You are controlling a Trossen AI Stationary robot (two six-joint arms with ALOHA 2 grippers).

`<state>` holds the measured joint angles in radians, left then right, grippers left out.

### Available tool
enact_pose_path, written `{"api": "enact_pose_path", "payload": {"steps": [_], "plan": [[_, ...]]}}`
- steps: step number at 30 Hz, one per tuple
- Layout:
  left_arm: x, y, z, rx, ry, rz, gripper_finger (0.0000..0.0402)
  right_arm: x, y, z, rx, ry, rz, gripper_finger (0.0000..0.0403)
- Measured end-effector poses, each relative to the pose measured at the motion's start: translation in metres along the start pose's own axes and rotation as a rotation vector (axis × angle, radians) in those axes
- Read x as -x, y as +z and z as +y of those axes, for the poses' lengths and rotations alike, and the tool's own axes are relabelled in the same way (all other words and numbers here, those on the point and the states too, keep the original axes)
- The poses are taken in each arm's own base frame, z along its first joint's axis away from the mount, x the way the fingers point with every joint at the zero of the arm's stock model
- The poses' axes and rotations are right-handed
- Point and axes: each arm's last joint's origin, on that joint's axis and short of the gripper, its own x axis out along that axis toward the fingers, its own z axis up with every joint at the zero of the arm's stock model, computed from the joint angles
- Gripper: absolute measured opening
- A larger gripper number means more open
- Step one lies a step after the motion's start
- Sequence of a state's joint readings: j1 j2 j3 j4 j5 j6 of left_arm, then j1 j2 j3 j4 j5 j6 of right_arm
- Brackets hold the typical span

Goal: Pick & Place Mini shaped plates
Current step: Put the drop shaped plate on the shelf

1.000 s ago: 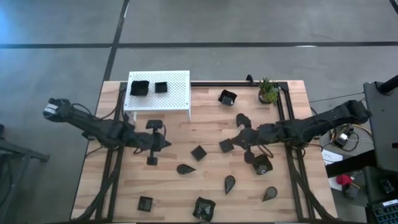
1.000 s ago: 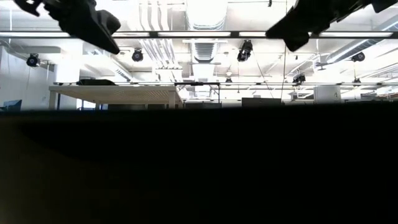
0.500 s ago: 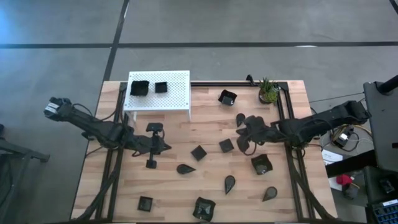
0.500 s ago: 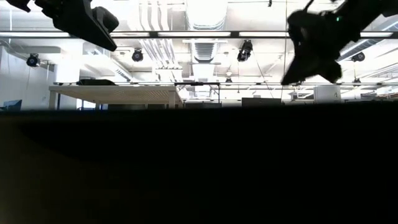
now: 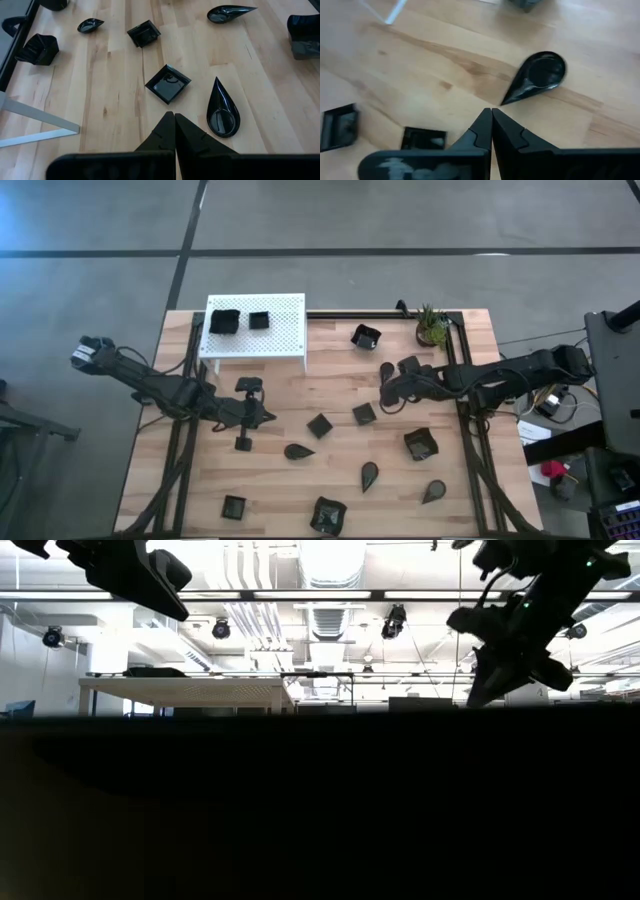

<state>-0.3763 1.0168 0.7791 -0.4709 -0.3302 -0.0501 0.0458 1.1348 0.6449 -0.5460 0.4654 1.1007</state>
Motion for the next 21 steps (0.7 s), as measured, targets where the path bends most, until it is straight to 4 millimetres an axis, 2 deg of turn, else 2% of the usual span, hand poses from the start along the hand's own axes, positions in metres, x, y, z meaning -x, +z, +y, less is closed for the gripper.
{"api": "enact_pose_path", "payload": {"steps": [4, 13, 21], "plan": [[0.0, 0.0, 0.0, 0.0, 0.0, 0.001, 0.0, -0.003, 0.005, -0.003, -0.026, -0.014, 0.01, 0.0019], [0.0, 0.0, 0.0, -0.001, 0.0, 0.0, 0.0, -0.015, 0.017, -0.016, -0.164, -0.095, 0.028, 0.008], [0.0, 0.0, 0.0, -0.002, 0.0, 0.0, 0.0, -0.04, 0.024, -0.032, -0.261, -0.233, 0.088, 0.009]]}}
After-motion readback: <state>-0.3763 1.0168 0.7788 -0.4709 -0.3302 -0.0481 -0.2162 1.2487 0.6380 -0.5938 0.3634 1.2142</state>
